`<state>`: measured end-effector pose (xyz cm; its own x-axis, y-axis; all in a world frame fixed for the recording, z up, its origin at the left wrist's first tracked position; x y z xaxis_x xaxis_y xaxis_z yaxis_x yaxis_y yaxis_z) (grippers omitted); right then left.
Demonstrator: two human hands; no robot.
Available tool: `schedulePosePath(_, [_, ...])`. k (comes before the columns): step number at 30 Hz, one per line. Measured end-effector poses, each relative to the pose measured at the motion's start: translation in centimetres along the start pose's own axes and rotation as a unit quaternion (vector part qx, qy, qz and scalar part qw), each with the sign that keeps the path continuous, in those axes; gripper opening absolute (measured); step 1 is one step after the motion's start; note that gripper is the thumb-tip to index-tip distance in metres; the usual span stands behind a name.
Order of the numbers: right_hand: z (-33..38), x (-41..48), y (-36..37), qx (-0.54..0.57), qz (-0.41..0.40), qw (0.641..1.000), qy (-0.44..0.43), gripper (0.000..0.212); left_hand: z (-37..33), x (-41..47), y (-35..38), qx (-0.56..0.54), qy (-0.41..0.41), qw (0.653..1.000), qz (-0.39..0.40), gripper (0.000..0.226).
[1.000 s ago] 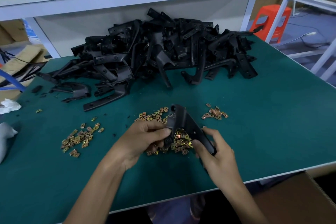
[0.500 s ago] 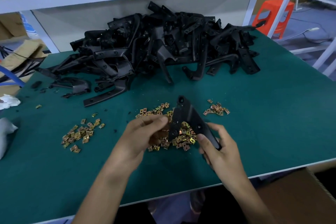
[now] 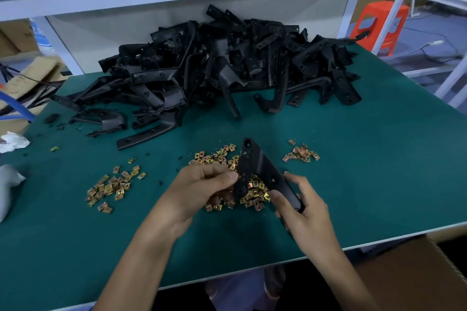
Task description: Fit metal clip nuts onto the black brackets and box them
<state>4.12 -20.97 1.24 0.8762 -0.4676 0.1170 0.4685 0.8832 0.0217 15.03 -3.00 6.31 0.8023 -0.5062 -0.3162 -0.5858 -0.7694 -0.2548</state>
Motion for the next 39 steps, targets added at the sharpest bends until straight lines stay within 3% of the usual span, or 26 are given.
schedulePosePath(5, [0.2,-0.1,-0.1,-0.041,-0.022,0.999,-0.021,0.025,-0.2,0.6,0.9,0.039,0.018,0.999,0.006,0.017])
schedulePosePath(9, [-0.4,0.0,-0.7,0.094,-0.064,0.994,0.007,0.019,-0.9,2.3,2.7,0.051,0.05,0.996,0.055,0.041])
schedulePosePath(11, [-0.4,0.1,-1.6,0.164,-0.108,0.98,0.013,0.016,-1.0,4.7,2.9,0.112,0.058,0.992,-0.02,0.045])
schedulePosePath(14, [-0.4,0.1,-2.0,0.199,-0.135,0.971,0.013,0.016,-2.5,8.2,3.3,0.335,0.133,0.92,-0.154,0.03])
schedulePosePath(18, [-0.3,0.2,-1.7,0.19,-0.129,0.973,0.016,0.014,-2.5,11.8,5.0,0.527,0.145,0.822,-0.159,0.025])
schedulePosePath(19, [-0.2,0.2,-1.7,0.187,-0.128,0.974,0.018,0.014,-2.4,12.3,5.0,0.541,0.134,0.814,-0.162,0.024])
schedulePosePath(23, [-0.1,0.2,-1.7,0.175,-0.115,0.977,0.029,0.021,-2.7,12.8,4.7,0.499,0.135,0.841,-0.157,0.013])
schedulePosePath(27, [-0.3,0.1,-1.6,0.159,-0.101,0.981,0.043,0.03,-2.0,11.2,3.3,0.295,0.099,0.942,-0.128,0.004])
schedulePosePath(29, [-0.3,0.1,-1.5,0.148,-0.084,0.984,0.045,0.031,-1.7,9.6,2.4,0.194,0.096,0.969,-0.123,0.004])
schedulePosePath(39, [-0.1,0.0,-0.5,0.072,-0.033,0.996,0.04,0.019,-1.7,3.1,1.0,-0.09,0.104,0.99,-0.03,0.022])
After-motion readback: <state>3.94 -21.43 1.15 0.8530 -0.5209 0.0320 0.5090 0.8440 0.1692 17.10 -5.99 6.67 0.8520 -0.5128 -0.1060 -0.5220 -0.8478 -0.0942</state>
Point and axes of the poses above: each hand's wrist, its own x-axis towards the middle knuckle, its own y-axis out of the palm, z = x × y, the point moved 7 cm from there along x, towards the middle knuckle, and after that the axes turned 13 degrees about x, right-handed, at the moved point
